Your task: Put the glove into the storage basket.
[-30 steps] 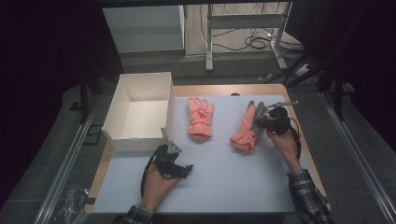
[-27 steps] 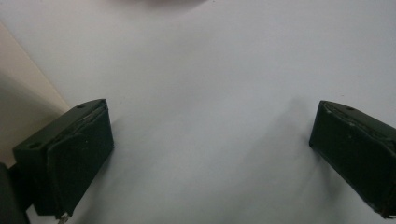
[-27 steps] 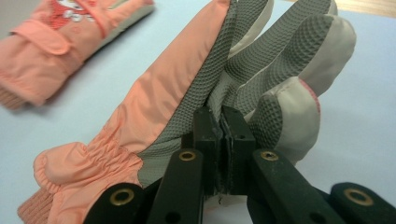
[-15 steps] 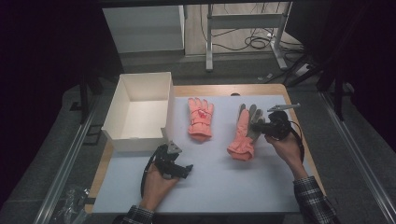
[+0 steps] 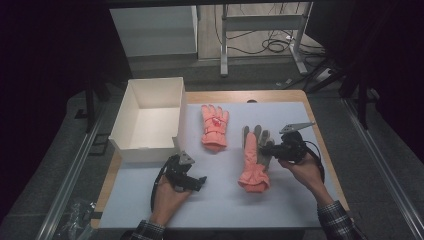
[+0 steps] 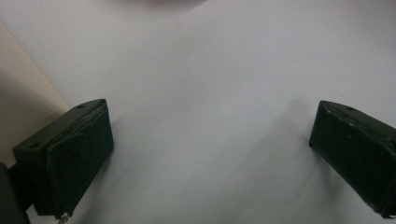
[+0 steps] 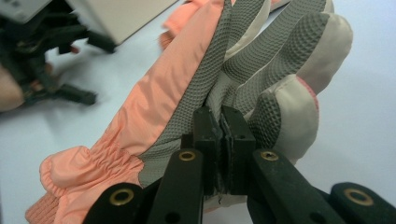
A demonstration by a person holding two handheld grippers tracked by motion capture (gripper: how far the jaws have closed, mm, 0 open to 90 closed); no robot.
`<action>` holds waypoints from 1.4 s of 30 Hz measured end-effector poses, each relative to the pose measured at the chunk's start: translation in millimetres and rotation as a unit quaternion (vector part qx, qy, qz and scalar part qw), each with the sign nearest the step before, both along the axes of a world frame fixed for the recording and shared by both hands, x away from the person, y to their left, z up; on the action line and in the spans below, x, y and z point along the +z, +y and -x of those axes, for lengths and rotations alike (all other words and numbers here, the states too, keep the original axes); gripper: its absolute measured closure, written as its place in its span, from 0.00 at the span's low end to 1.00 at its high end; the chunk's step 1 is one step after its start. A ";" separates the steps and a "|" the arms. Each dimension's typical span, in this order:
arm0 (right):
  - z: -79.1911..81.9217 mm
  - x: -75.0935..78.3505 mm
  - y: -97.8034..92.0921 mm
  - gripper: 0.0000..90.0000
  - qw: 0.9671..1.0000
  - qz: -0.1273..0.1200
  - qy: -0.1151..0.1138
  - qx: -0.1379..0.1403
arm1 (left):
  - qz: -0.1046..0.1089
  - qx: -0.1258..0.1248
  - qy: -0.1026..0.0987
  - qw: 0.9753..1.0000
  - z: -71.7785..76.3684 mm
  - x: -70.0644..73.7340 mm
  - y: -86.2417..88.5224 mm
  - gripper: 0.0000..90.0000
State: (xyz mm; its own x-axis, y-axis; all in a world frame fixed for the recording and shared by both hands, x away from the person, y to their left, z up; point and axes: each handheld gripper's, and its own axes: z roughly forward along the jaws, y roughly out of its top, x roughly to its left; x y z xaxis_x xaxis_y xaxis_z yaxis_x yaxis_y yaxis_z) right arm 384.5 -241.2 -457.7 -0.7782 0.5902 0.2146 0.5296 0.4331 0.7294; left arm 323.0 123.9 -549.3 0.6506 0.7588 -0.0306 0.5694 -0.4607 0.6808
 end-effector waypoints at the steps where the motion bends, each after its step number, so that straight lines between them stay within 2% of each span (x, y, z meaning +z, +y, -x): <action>1: 4.6 -2.2 4.1 0.95 1.000 0.002 0.004 0.013 | 0.001 0.001 0.000 1.000 0.0 -0.1 -0.1 0.00; 6: 11.0 -8.9 12.3 0.95 0.999 0.009 0.011 0.035 | 0.000 0.000 0.000 1.000 0.0 0.0 0.0 0.00; 7: 13.3 -14.1 17.3 0.95 0.999 0.018 0.012 0.046 | 0.000 0.000 0.000 1.000 0.0 0.0 0.0 0.00; 9: 13.9 -18.4 20.5 0.95 0.998 0.026 0.011 0.051 | 0.000 0.000 0.000 1.000 0.0 0.0 0.0 0.00; 15: 9.5 -33.0 24.7 0.95 0.998 0.037 0.018 0.053 | 0.001 0.001 0.001 1.000 0.2 0.0 -0.1 0.00; 27: 6.5 -42.5 25.3 0.93 0.998 0.039 0.014 0.049 | 0.001 0.001 0.001 1.000 0.3 -0.1 -0.1 0.00; 32: 7.6 -44.4 26.9 0.87 0.997 0.051 -0.004 0.049 | 0.001 0.001 0.001 1.000 0.3 -0.1 -0.1 0.00; 36: 9.1 -40.3 28.2 0.81 0.996 0.065 -0.024 0.048 | 0.001 0.001 0.001 1.000 0.2 -0.1 -0.2 0.00; 37: 9.8 -37.4 28.2 0.80 0.996 0.066 -0.034 0.045 | 0.001 0.001 0.001 1.000 0.3 -0.1 -0.2 0.00; 42: 7.7 -26.7 27.0 0.74 0.997 0.059 -0.048 0.034 | 0.000 0.000 0.000 1.000 0.1 0.0 0.0 0.00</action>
